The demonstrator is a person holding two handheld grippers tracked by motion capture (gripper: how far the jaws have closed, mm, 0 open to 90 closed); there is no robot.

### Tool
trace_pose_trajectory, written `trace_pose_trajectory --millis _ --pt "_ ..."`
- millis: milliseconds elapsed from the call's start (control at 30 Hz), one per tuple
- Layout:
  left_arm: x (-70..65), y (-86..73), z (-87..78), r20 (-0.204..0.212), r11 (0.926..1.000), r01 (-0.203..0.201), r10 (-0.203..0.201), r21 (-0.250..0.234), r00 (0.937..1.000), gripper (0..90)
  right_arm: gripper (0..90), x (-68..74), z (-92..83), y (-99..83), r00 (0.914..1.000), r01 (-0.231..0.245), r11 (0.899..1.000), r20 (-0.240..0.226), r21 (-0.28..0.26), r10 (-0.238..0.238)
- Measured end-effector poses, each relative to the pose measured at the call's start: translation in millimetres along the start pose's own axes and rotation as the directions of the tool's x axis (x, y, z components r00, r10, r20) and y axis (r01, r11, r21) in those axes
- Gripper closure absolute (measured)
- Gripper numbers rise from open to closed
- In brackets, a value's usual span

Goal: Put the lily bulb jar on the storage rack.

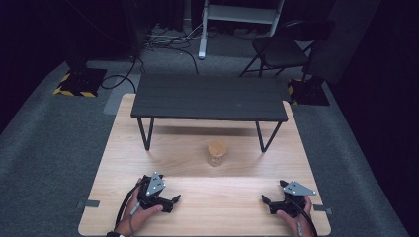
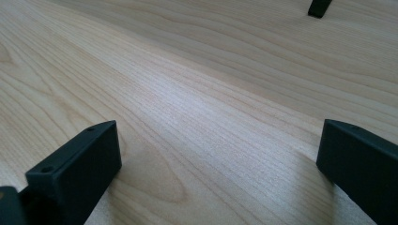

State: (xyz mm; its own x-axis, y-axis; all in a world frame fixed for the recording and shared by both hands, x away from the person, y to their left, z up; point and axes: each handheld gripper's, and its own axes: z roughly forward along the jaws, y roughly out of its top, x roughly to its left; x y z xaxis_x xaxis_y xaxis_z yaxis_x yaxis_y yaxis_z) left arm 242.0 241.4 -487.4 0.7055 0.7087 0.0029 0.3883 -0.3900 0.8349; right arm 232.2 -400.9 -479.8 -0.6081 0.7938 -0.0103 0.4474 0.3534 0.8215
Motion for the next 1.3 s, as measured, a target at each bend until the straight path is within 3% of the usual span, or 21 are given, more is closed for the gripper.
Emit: trace_pose_trajectory --millis 600,733,867,1067,1133,1200,1267,1300 --pt "0.0 0.0 0.0 0.0 1.0 0.0 0.0 0.0 1.0 0.5 0.0 -4.6 -1.2 1.1 0.9997 0.013 1.0 -0.019 0.006 -0.013" --pt "0.0 0.1 0.0 0.0 1.0 0.001 -0.001 0.0 1.0 0.5 0.0 -8.4 -2.7 6.1 0.9995 -0.012 1.0 -0.029 0.014 0.012" --pt "0.0 0.0 0.0 0.0 1.0 0.001 -0.001 0.0 1.0 0.5 0.0 -7.9 -3.5 12.3 0.9986 0.018 1.0 -0.05 0.0 -0.018" --pt "0.0 0.0 0.0 0.0 1.0 0.0 0.0 0.0 1.0 0.5 0.0 0.7 10.3 52.4 0.9881 0.112 0.994 -0.104 -0.015 -0.113" --pt "0.0 0.0 0.0 0.0 1.0 0.0 0.0 0.0 1.0 0.5 0.0 1.8 12.9 57.8 0.9857 0.126 0.992 -0.111 -0.014 -0.126" --pt "0.0 0.0 0.0 0.0 1.0 0.0 0.0 0.0 1.0 0.5 0.1 7.2 24.6 79.4 0.9772 0.16 0.987 -0.139 -0.019 -0.161" --pt "0.0 0.0 0.0 0.0 1.0 0.0 0.0 0.0 1.0 0.5 0.1 8.7 27.1 84.4 0.9753 0.165 0.986 -0.145 -0.02 -0.166" --pt "0.1 0.0 0.0 0.0 1.0 0.0 0.0 0.0 1.0 0.5 0.1 11.9 34.3 96.8 0.9694 0.181 0.983 -0.163 -0.028 -0.183"
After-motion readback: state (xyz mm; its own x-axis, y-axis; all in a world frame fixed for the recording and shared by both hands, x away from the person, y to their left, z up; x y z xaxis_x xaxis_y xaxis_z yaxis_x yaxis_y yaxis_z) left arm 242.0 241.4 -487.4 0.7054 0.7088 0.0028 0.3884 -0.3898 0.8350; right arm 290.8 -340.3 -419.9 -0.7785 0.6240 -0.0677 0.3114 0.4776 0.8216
